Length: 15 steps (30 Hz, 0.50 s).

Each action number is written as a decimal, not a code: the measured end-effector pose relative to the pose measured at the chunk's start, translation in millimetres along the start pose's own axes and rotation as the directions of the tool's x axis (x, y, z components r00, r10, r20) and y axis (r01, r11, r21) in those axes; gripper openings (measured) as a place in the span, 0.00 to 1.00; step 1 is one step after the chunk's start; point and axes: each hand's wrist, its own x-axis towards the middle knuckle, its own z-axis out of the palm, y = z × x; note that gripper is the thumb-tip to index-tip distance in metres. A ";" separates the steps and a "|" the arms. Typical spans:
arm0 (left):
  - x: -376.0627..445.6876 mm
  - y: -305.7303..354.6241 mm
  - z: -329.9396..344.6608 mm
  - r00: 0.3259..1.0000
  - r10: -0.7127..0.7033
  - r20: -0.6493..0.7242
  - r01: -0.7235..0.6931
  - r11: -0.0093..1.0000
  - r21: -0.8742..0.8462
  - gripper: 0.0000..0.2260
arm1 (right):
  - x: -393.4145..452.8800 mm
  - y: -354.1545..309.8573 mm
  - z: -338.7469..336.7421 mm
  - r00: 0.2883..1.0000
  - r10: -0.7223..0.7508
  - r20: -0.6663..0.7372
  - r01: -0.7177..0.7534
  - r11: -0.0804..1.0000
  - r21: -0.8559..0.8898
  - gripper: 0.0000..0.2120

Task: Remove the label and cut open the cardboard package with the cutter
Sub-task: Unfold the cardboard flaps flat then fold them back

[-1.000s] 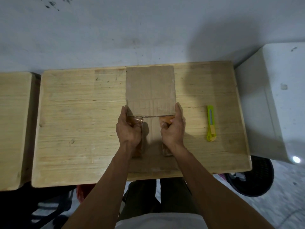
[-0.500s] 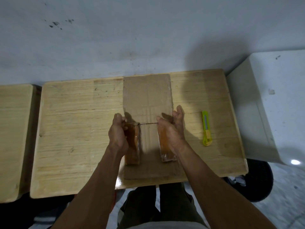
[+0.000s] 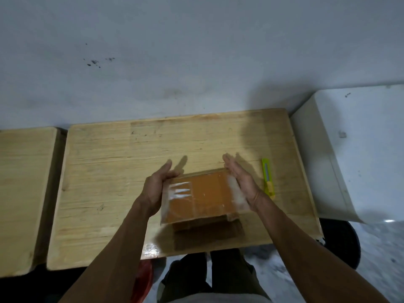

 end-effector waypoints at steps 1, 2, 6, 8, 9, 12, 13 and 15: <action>-1.2 -1.2 1.1 1.000 0.021 -0.014 -0.020 0.998 0.062 0.24 | -1.6 1.5 0.4 1.000 0.003 0.030 -0.001 0.998 -0.065 0.31; -3.5 -2.1 2.4 0.998 0.053 -0.034 -0.048 0.990 0.130 0.22 | -3.3 0.9 1.8 0.999 0.017 0.052 -0.012 0.995 -0.101 0.32; -5.7 -12.3 3.7 0.982 0.190 -0.027 -0.165 0.910 0.380 0.13 | -3.7 1.0 0.1 0.993 0.041 0.114 -0.009 0.963 -0.268 0.41; -7.8 -22.2 8.2 0.973 0.231 0.015 -0.204 0.822 0.532 0.14 | -2.5 5.5 -2.2 0.992 0.045 0.117 0.008 0.909 -0.417 0.41; -8.4 -28.1 8.9 0.970 0.244 0.020 -0.207 0.775 0.597 0.18 | -1.9 9.3 -3.0 0.993 0.045 0.110 0.016 0.867 -0.498 0.41; -1.7 -48.4 6.9 0.938 0.335 0.088 -0.295 0.640 0.710 0.22 | -3.2 20.7 -2.3 0.996 0.039 0.082 0.023 0.764 -0.645 0.38; -0.7 -54.5 4.9 0.921 0.367 0.129 -0.325 0.545 0.773 0.22 | -4.3 24.9 -1.6 0.996 0.035 0.078 0.026 0.745 -0.667 0.36; 0.4 -69.2 2.1 0.885 0.421 0.200 -0.365 0.360 0.858 0.25 | -8.6 33.7 0.6 0.997 0.023 0.073 0.036 0.710 -0.703 0.34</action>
